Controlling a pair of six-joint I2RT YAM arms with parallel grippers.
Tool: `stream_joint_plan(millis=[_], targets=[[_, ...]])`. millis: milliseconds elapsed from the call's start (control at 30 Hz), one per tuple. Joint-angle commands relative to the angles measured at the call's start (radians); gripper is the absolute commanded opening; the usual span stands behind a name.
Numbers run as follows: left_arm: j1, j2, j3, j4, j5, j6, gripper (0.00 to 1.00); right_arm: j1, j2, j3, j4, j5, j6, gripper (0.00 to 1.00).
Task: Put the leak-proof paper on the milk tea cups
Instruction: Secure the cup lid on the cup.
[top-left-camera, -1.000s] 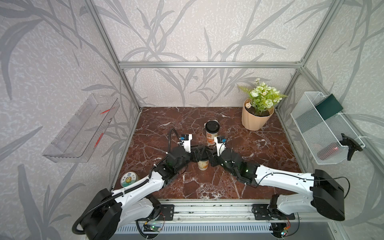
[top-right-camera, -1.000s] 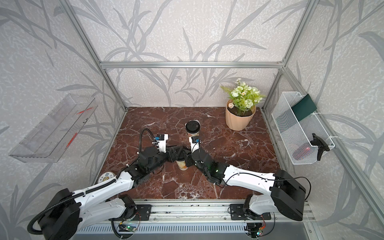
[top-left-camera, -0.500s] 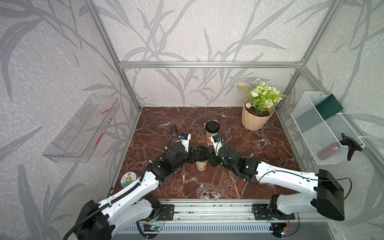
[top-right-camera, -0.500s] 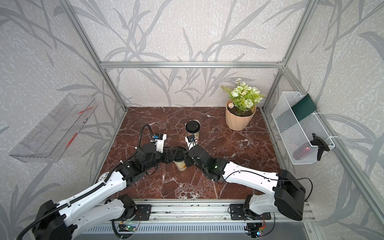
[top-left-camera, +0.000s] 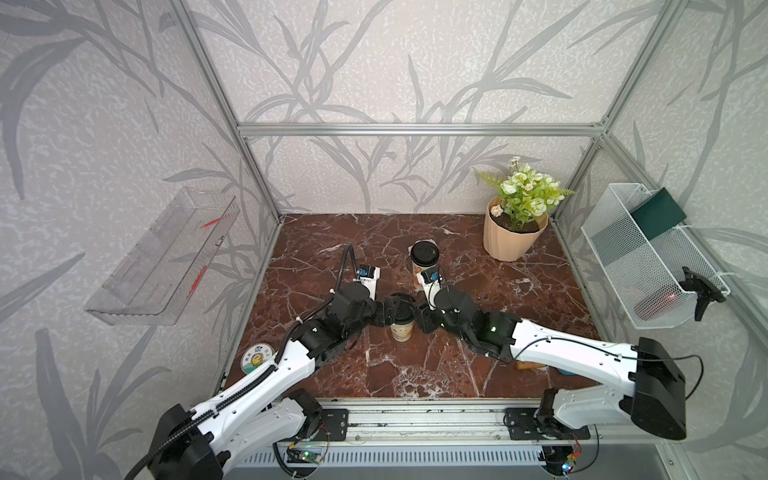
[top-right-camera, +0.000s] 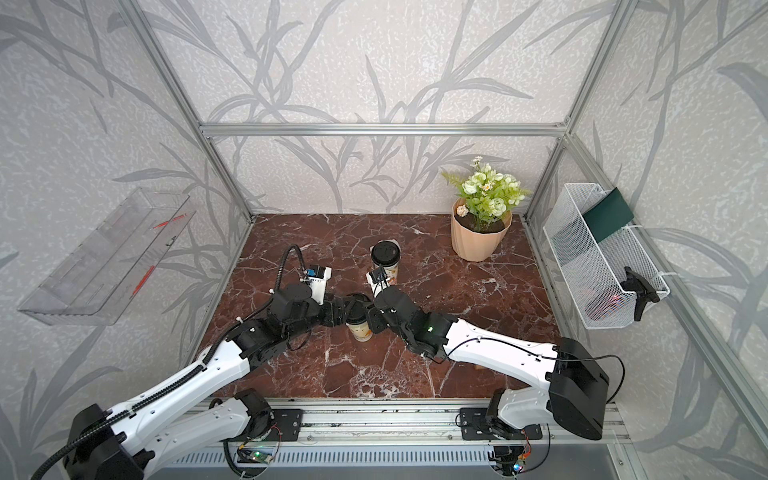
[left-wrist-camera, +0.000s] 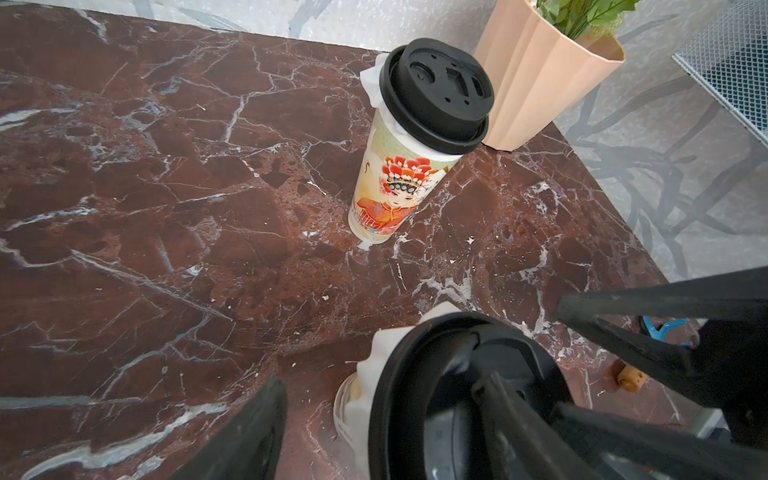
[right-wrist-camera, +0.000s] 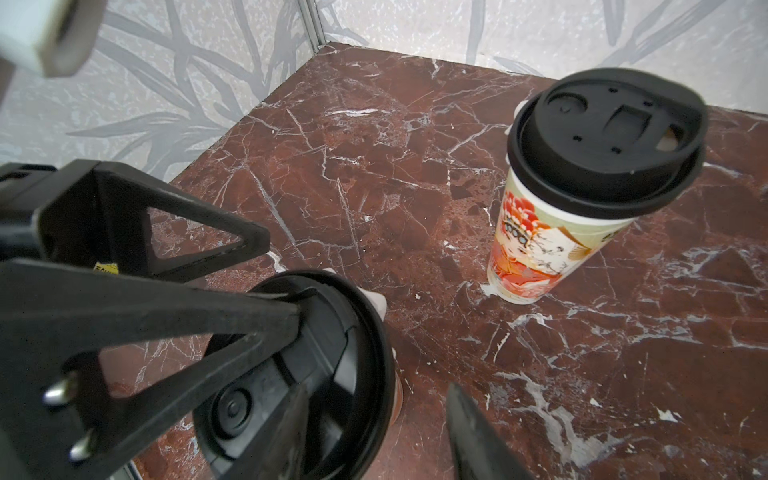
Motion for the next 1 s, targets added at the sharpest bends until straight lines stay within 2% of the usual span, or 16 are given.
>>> stream_joint_plan(millis=[0,267,667,767,833,933,967], targets=[[0.004,-0.012,0.043,-0.073,-0.029,0.025,0.76,-0.003,0.016,0.034,-0.062,-0.013,-0.02,0.55],[0.008,-0.012,0.079,-0.089,-0.034,0.038,0.79,-0.003,0.026,0.064,-0.082,-0.019,-0.027,0.58],[0.016,-0.03,0.137,-0.13,-0.051,0.057,0.81,-0.039,0.001,0.115,-0.106,-0.01,-0.048,0.69],[0.023,-0.09,0.118,-0.143,-0.106,0.055,0.84,-0.045,-0.049,0.118,-0.114,0.01,-0.06,0.75],[0.036,-0.155,0.087,-0.148,-0.174,0.053,0.87,-0.05,-0.104,0.098,-0.118,0.053,-0.069,0.84],[0.074,-0.259,0.014,-0.148,-0.364,0.045,0.93,-0.08,-0.215,0.028,-0.132,0.163,-0.083,0.99],[0.087,-0.288,-0.012,-0.146,-0.434,0.055,0.94,-0.103,-0.256,-0.002,-0.14,0.194,-0.083,0.99]])
